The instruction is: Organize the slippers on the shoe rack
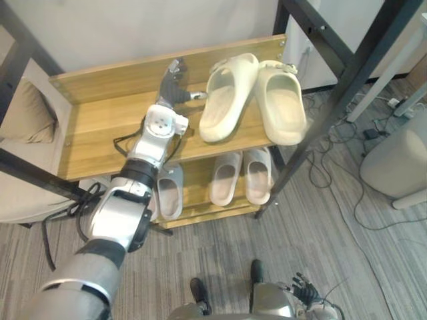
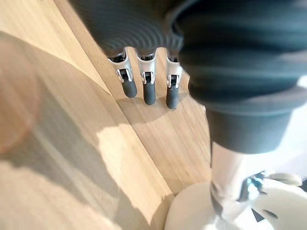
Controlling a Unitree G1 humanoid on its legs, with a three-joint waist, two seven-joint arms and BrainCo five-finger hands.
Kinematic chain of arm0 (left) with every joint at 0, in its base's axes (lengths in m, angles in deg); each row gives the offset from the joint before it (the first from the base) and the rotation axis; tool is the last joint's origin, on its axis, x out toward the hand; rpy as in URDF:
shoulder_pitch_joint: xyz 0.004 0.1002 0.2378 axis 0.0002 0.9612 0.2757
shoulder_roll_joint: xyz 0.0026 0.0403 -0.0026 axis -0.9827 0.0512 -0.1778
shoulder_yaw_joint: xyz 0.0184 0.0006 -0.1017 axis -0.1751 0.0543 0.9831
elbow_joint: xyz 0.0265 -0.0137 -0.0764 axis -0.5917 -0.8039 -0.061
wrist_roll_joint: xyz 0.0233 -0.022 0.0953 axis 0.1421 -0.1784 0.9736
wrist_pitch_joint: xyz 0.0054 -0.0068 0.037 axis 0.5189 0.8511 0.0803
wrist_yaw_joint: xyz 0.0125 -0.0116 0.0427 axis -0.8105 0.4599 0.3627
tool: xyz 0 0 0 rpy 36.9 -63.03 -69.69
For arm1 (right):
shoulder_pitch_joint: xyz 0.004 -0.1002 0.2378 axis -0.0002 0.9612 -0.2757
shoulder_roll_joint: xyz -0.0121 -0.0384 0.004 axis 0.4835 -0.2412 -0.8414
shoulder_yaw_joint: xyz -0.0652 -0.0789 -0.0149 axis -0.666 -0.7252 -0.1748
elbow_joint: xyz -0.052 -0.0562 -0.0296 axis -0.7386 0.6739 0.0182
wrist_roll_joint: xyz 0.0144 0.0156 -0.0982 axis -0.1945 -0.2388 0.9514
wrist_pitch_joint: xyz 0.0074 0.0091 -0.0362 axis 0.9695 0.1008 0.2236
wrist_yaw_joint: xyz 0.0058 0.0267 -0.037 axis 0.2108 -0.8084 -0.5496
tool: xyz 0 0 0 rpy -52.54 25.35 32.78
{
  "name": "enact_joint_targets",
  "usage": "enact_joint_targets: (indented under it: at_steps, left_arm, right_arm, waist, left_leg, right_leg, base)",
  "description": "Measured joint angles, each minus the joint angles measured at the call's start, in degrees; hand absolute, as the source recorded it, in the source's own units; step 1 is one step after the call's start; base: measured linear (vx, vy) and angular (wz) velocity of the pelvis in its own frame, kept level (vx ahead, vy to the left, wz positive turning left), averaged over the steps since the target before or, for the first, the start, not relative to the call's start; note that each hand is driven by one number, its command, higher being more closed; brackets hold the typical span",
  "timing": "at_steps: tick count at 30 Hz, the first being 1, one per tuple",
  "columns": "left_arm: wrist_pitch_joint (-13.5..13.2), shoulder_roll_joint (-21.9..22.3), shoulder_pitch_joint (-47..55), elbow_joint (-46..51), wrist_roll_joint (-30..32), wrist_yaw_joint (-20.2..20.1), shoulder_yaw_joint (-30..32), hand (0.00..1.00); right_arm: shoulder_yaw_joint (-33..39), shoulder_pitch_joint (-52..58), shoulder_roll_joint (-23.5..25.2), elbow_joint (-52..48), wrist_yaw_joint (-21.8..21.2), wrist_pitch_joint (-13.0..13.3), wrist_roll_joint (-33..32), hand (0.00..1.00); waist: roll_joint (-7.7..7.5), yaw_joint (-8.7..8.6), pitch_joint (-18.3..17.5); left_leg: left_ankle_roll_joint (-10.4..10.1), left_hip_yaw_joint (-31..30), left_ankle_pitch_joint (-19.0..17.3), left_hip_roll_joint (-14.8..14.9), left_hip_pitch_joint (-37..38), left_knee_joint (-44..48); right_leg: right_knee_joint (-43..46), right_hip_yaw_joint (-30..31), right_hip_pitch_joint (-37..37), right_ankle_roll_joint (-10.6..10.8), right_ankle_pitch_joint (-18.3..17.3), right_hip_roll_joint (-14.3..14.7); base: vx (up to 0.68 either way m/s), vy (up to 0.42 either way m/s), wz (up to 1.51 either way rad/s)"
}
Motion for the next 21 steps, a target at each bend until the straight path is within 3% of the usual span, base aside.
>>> enact_joint_targets:
  at_steps: [16, 17, 21]
  left_arm:
    - [-0.1, 0.9, 0.3, 0.8, -3.3, -0.1, -0.6, 0.00]
    - [-0.1, 0.9, 0.3, 0.8, -3.5, -0.1, -0.6, 1.00]
    - [-0.1, 1.0, 0.2, 0.8, -4.3, -0.1, -0.7, 1.00]
  right_arm:
    - [-0.1, 0.0, 0.0, 0.0, 0.0, -0.1, 0.0, 0.00]
    - [-0.1, 0.0, 0.0, 0.0, 0.0, -0.1, 0.0, 0.00]
    - [-0.2, 0.0, 0.1, 0.0, 0.0, -0.1, 0.0, 0.00]
  waist:
    - [-0.11, -0.45, 0.0]
    - [-0.15, -0.54, 0.0]
    - [-0.26, -0.91, 0.1]
  left_leg:
    - [0.0, 0.1, 0.0, 0.0, 0.2, 0.0]
    - [0.0, 0.2, 0.0, 0.0, 0.2, 0.0]
    - [0.0, 0.6, 0.0, 0.1, 0.4, 0.0]
  right_leg:
    - [0.0, 0.1, 0.1, 0.0, 0.0, 0.0]
    - [0.0, 0.2, 0.1, 0.0, 0.0, 0.0]
    - [0.1, 0.6, 0.1, 0.0, 0.0, 0.0]
  base:
    - [0.00, 0.000, 0.00]
    - [0.00, 0.000, -0.04]
    - [0.00, 0.000, -0.05]
